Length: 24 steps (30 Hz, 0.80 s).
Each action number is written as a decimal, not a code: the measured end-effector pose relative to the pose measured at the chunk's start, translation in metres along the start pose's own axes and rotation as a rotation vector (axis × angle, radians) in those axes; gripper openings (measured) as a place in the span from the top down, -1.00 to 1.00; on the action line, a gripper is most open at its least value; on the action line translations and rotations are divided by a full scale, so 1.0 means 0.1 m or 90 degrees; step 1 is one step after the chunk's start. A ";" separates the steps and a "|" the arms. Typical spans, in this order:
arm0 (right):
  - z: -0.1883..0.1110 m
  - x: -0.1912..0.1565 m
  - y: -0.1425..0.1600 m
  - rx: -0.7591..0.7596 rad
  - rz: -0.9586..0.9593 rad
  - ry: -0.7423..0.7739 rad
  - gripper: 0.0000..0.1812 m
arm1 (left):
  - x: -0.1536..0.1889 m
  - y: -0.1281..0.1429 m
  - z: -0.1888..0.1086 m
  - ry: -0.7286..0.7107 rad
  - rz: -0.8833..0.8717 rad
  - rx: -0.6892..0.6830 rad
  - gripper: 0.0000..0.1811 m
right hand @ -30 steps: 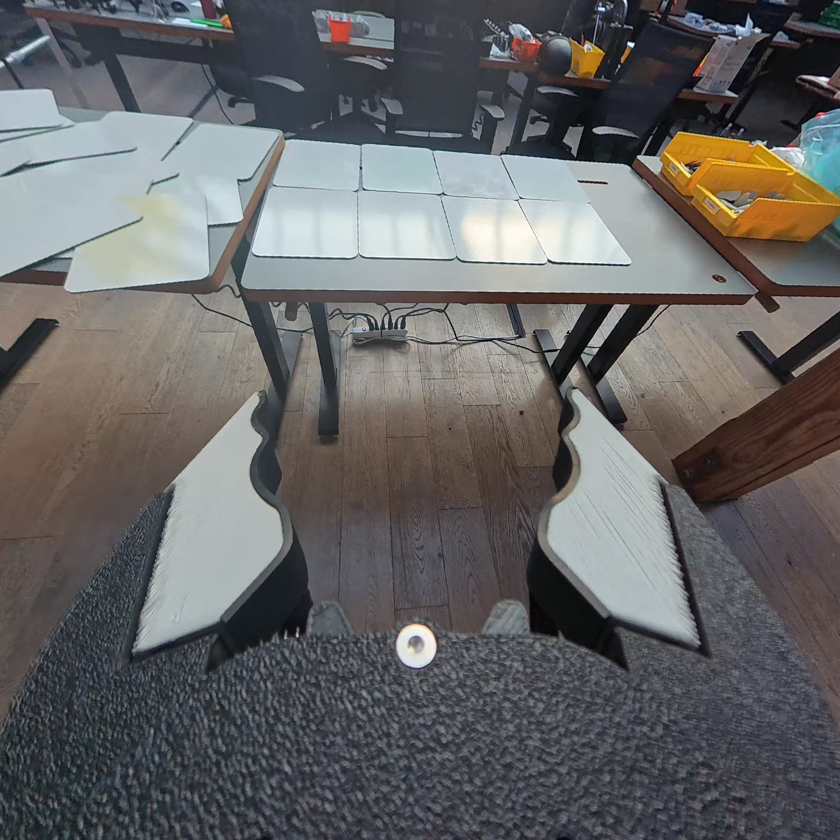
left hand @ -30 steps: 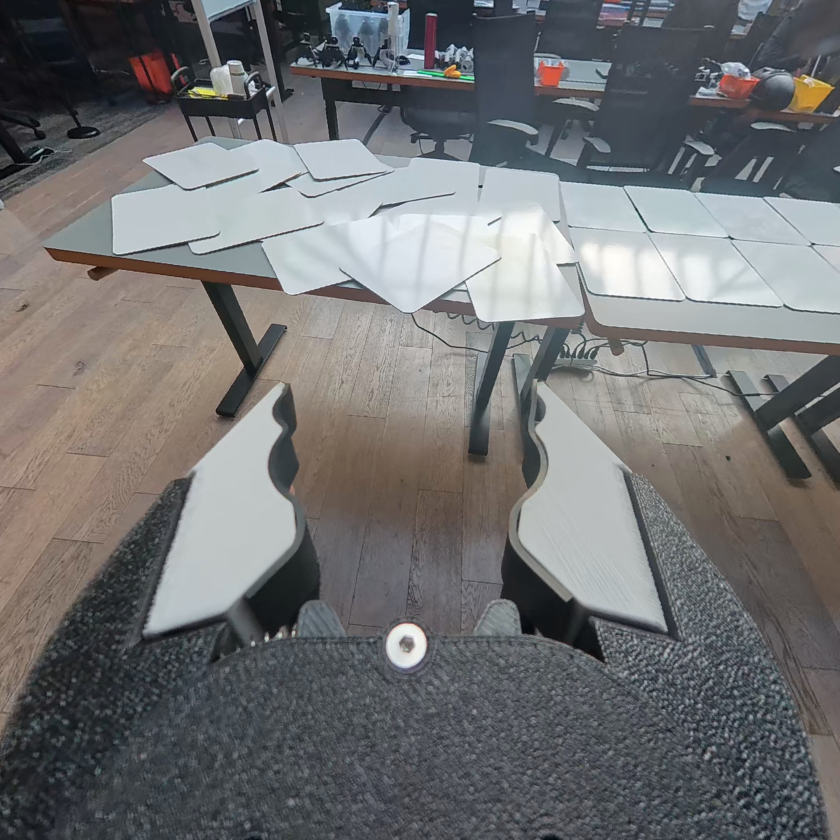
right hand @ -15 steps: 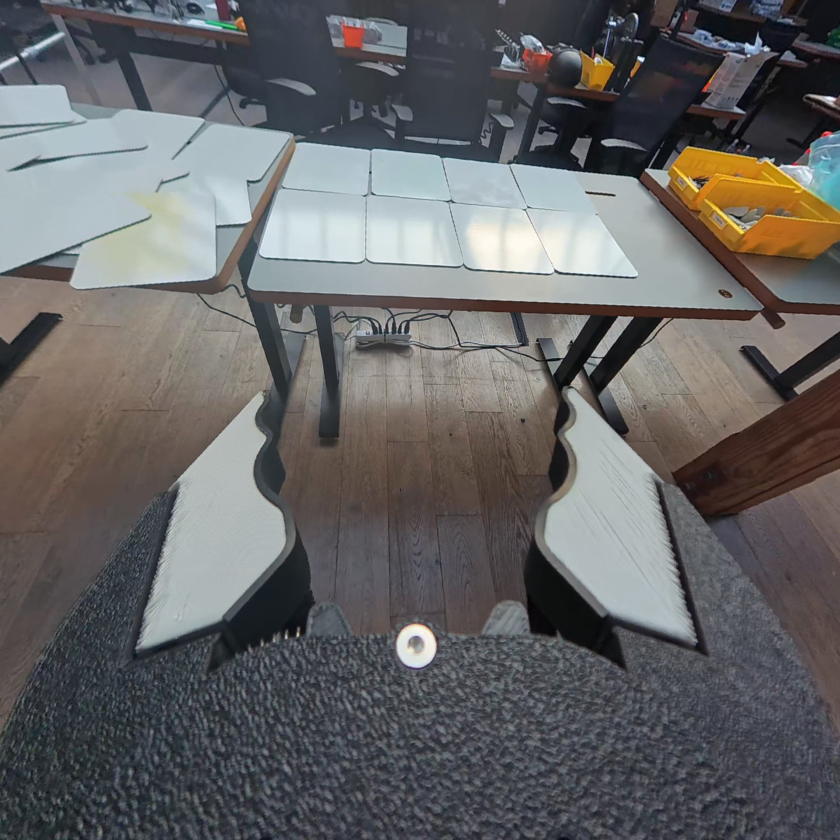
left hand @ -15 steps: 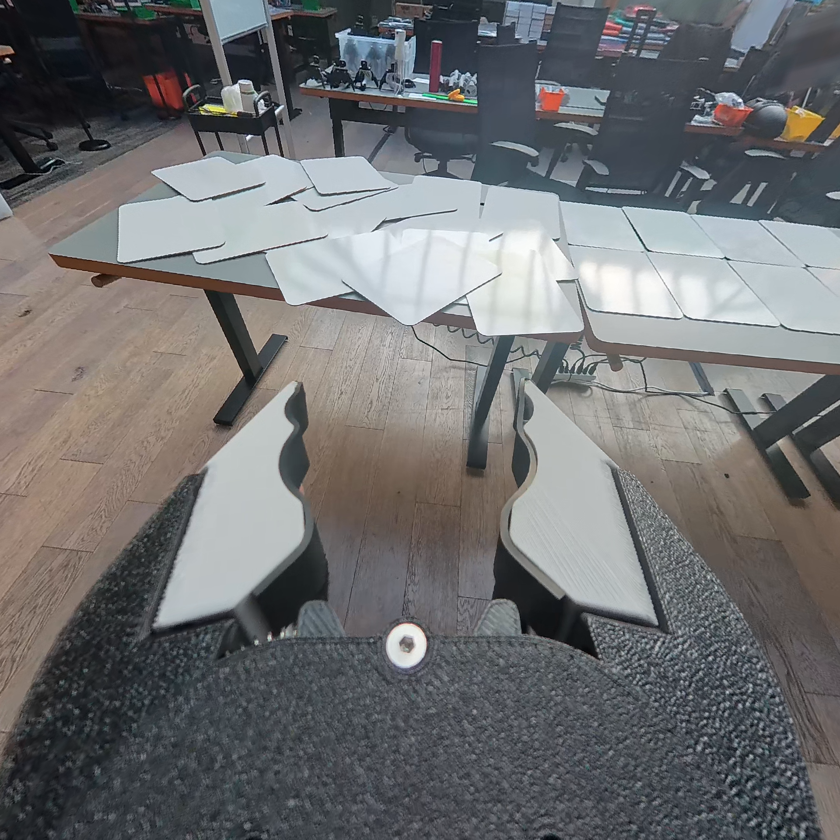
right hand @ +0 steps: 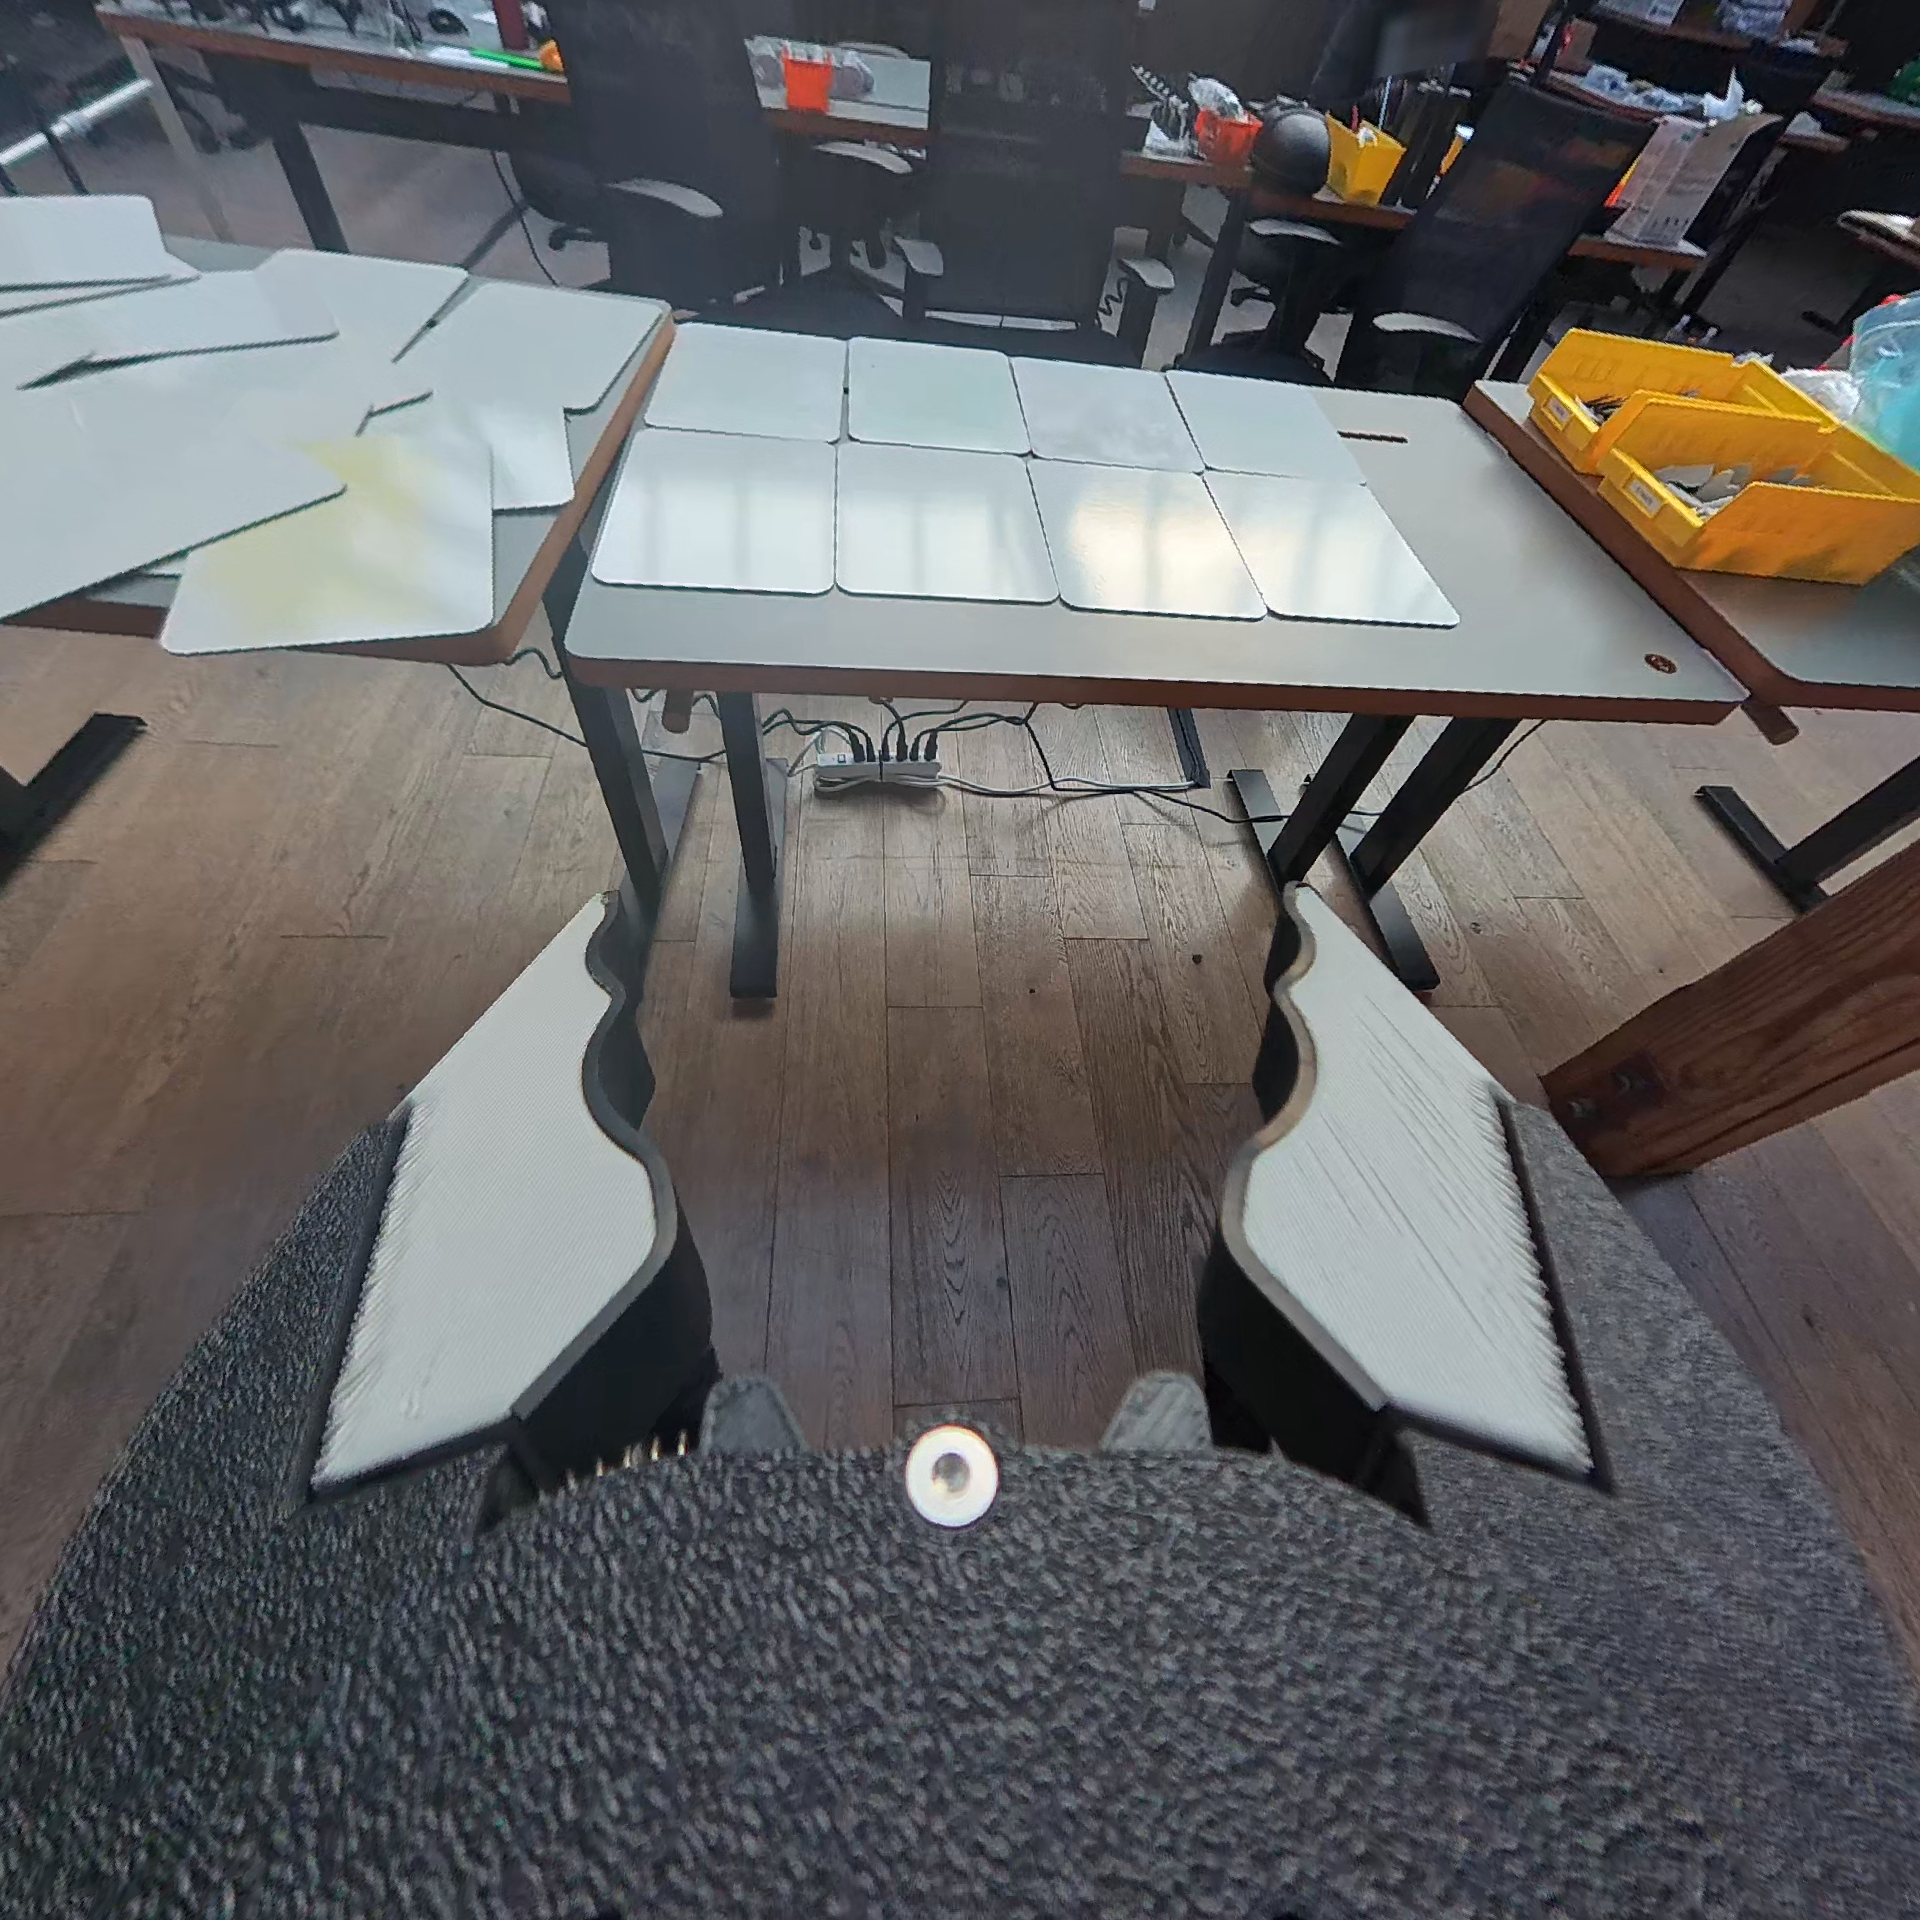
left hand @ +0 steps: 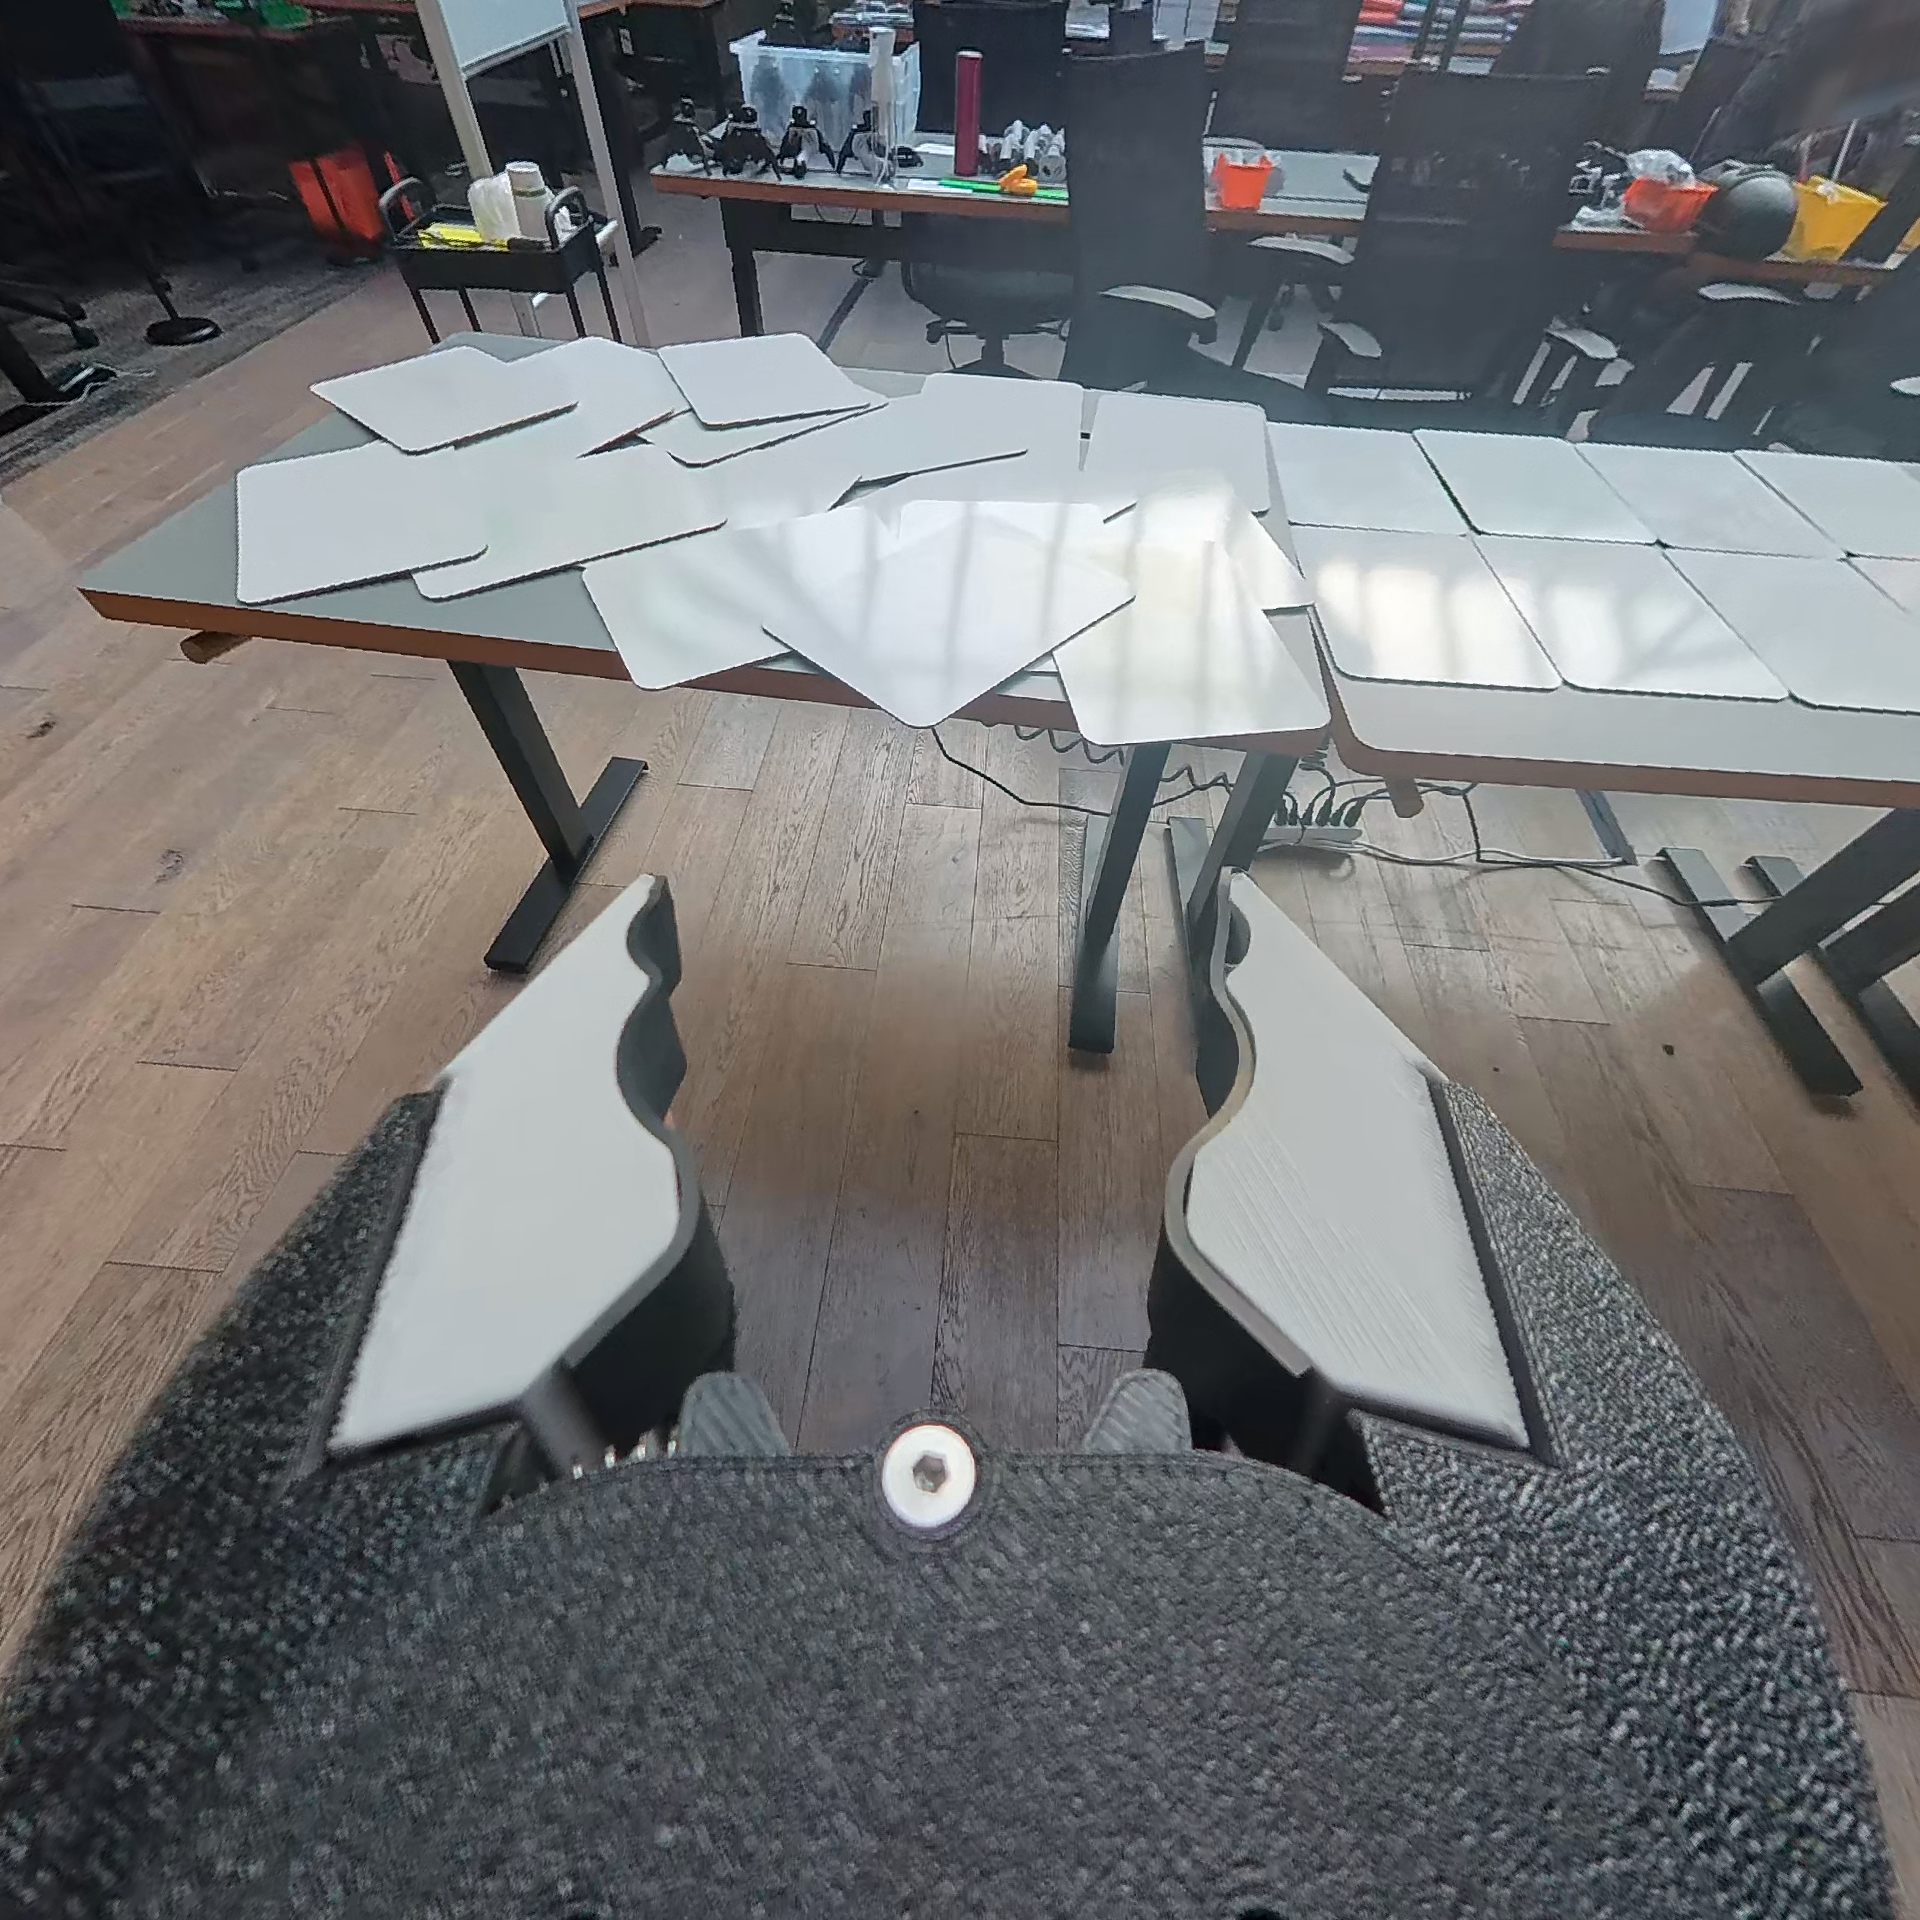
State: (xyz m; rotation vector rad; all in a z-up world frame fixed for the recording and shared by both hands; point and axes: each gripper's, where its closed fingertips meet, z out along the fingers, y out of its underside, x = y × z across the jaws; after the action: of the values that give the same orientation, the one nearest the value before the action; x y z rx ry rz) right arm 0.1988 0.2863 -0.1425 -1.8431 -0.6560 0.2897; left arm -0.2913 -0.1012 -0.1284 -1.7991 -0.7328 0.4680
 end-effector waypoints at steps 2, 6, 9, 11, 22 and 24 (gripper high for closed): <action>0.01 0.00 -0.01 0.002 0.000 -0.006 -0.31 | -0.01 -0.01 0.00 -0.002 0.001 0.002 -0.12; 0.02 0.01 -0.07 0.013 0.001 -0.007 -0.32 | -0.06 -0.02 0.01 -0.008 0.002 0.003 -0.12; 0.03 0.00 -0.08 0.013 0.002 -0.006 -0.32 | -0.09 -0.01 0.03 -0.012 0.003 0.002 -0.14; 0.03 -0.01 -0.03 0.006 0.000 -0.007 -0.31 | -0.10 0.00 0.03 -0.014 0.005 -0.001 -0.16; -0.01 0.08 0.09 -0.016 -0.008 0.005 -0.31 | -0.15 0.08 0.10 -0.007 0.006 -0.020 -0.19; 0.00 0.06 0.13 -0.024 -0.010 0.001 -0.31 | -0.15 0.10 0.08 -0.008 0.008 -0.018 -0.20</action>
State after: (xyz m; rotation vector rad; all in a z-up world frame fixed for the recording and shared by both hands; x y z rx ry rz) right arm 0.2081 0.2865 -0.1534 -1.8732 -0.6784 0.2672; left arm -0.3051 -0.1080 -0.1407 -1.8301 -0.7401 0.4790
